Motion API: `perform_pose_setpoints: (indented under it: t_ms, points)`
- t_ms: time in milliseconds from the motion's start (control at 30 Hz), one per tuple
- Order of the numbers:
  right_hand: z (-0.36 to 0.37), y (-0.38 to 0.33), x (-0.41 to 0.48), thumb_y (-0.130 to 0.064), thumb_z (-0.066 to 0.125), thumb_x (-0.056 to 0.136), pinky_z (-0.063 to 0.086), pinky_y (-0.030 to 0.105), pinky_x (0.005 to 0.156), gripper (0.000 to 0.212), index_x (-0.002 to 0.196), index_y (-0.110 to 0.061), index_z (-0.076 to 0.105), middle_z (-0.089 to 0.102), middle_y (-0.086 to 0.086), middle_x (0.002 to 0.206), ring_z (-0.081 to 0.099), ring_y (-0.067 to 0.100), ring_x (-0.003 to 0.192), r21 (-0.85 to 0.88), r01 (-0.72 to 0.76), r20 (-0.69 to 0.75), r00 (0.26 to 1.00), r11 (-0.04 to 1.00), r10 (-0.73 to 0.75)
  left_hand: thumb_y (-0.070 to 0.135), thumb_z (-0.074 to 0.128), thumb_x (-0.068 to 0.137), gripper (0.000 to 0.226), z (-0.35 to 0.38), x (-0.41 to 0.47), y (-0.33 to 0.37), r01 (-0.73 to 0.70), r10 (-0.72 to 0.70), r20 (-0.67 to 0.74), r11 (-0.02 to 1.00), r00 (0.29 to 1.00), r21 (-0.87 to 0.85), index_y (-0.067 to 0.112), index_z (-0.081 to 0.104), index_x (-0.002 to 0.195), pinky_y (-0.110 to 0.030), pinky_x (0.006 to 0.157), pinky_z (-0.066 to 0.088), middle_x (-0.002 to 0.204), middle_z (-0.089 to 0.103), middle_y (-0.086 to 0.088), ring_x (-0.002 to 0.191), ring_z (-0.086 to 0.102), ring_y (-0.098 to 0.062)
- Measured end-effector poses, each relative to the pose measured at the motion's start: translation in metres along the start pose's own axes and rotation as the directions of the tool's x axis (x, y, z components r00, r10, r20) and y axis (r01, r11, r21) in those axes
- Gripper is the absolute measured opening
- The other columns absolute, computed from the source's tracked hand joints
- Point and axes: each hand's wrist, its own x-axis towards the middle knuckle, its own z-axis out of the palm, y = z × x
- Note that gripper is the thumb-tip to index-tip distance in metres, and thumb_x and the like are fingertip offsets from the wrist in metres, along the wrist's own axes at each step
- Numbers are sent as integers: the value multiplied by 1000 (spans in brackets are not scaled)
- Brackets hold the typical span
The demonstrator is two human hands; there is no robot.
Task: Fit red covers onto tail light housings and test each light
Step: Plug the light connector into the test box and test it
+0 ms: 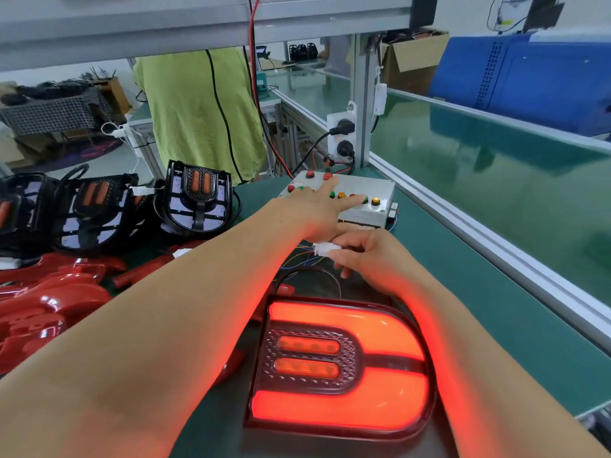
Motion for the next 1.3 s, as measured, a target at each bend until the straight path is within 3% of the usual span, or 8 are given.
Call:
perform_pose_setpoints:
  t_ms: [267,467,633,833,1033,1200,1300]
  points:
    - [-1,0,0,-19,68,93,45,10,54,10,88,-23,75,69,-8,68,63,1,55,4,-1,-2,1000,1000,1,62,37,97,62,-1,-2,3,21,-21,9,999,1000,-39,60,1,147,-55,110,35,165,-12,2,144,24,-40]
    - [1,4,1,-20,67,93,51,18,59,9,92,-18,76,69,-6,68,64,3,59,2,-17,3,1000,1000,17,66,37,95,63,0,-3,3,25,-25,11,997,1000,-77,61,2,147,-55,111,33,165,-6,3,147,19,-38]
    - [0,3,0,-19,67,93,45,11,53,9,90,-18,76,69,-10,65,64,2,57,16,-7,-4,1000,1000,8,67,38,94,64,-2,-3,2,29,-28,21,997,999,-67,61,2,146,-57,111,33,165,-4,4,145,21,-39]
    - [2,1,-2,-18,66,94,46,8,56,12,85,-21,74,68,-8,68,62,2,56,37,-3,14,1000,999,3,69,34,93,67,3,-6,0,19,-20,-14,998,1000,-64,57,0,149,-58,119,14,165,-16,0,148,14,-40]
    - [1,0,-2,-17,66,94,43,7,52,9,90,-16,75,67,-11,62,59,-1,53,52,-8,13,1000,999,7,67,38,93,69,3,-8,-5,9,-14,-55,996,998,-92,55,0,150,-58,120,7,165,-15,0,150,9,-33]
    - [2,0,-1,-19,67,94,47,10,56,9,91,-17,75,69,-8,69,62,2,56,37,-14,17,1000,999,13,69,37,92,70,5,-7,-5,-1,-5,-66,996,998,-94,54,1,150,-57,120,8,165,-15,1,150,10,-32]
    - [1,0,-1,-18,67,94,45,9,56,14,82,-23,73,68,-9,63,61,1,54,37,-7,22,1000,999,6,65,41,93,70,6,-8,-5,-9,1,-70,994,998,-110,54,2,150,-57,120,13,165,-15,2,150,13,-34]
